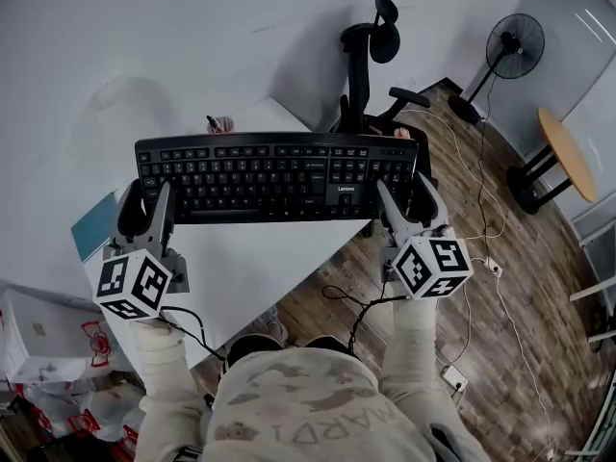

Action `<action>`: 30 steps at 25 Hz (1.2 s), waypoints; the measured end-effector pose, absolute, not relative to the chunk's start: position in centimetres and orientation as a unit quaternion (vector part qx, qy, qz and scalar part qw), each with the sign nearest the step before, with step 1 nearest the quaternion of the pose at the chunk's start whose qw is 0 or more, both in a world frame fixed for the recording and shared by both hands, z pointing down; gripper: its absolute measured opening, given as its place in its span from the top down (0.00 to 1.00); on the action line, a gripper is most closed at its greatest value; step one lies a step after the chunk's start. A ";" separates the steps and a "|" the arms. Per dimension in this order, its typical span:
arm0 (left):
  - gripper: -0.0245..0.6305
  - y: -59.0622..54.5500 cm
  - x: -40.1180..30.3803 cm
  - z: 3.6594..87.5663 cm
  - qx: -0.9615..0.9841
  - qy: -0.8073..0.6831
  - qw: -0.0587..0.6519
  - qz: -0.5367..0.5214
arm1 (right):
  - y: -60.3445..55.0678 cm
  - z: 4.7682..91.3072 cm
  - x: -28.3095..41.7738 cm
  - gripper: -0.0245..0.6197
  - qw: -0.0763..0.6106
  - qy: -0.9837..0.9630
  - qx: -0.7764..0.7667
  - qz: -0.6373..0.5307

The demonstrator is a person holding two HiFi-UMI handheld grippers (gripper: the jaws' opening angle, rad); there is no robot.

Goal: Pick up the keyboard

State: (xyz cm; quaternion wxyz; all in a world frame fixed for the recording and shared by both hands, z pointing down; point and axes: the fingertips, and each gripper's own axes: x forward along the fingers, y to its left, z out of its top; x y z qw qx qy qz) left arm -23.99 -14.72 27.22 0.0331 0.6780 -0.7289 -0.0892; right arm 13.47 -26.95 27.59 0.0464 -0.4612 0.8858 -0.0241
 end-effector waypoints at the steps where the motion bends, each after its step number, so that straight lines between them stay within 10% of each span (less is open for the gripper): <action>1: 0.57 -14.7 -24.0 27.1 0.678 -0.728 0.031 -0.090 | -26.9 27.5 13.5 0.50 0.048 0.886 -0.461 -0.022; 30: 0.57 -14.0 -23.5 26.1 0.676 -0.730 0.021 -0.096 | -26.0 26.3 14.0 0.50 0.061 0.887 -0.459 -0.004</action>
